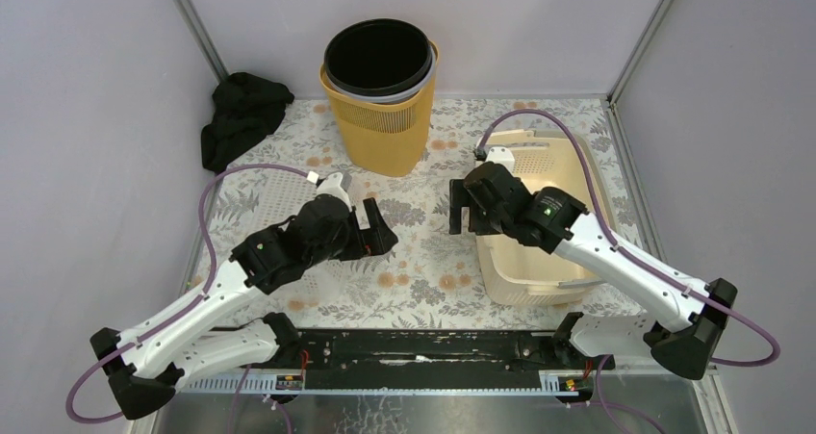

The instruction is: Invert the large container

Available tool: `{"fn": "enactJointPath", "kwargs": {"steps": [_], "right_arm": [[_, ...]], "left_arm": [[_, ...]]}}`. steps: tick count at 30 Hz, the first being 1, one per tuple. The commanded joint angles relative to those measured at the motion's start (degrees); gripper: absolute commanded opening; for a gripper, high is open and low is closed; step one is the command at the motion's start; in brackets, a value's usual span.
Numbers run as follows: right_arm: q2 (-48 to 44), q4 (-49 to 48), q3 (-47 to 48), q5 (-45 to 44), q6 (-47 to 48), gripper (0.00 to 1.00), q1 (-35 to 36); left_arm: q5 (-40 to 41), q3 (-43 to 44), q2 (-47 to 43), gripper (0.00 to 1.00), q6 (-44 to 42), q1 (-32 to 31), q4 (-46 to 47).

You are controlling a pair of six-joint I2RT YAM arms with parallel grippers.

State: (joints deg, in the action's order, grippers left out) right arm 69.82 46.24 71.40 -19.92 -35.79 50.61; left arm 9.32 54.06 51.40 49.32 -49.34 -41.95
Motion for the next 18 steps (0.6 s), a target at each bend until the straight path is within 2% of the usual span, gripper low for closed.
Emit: {"fn": "enactJointPath", "kwargs": {"steps": [1, 18], "right_arm": [[0.6, 2.3, 1.1, -3.1, -1.0, 0.93, -1.0], [2.7, 3.1, -1.2, -2.2, -0.7, 0.94, -5.0]], "left_arm": [[-0.9, -0.9, -0.1, 1.0, -1.0, 0.2, 3.4], [-1.2, -2.4, -0.8, 1.0, -0.6, 0.1, 3.9]]}}
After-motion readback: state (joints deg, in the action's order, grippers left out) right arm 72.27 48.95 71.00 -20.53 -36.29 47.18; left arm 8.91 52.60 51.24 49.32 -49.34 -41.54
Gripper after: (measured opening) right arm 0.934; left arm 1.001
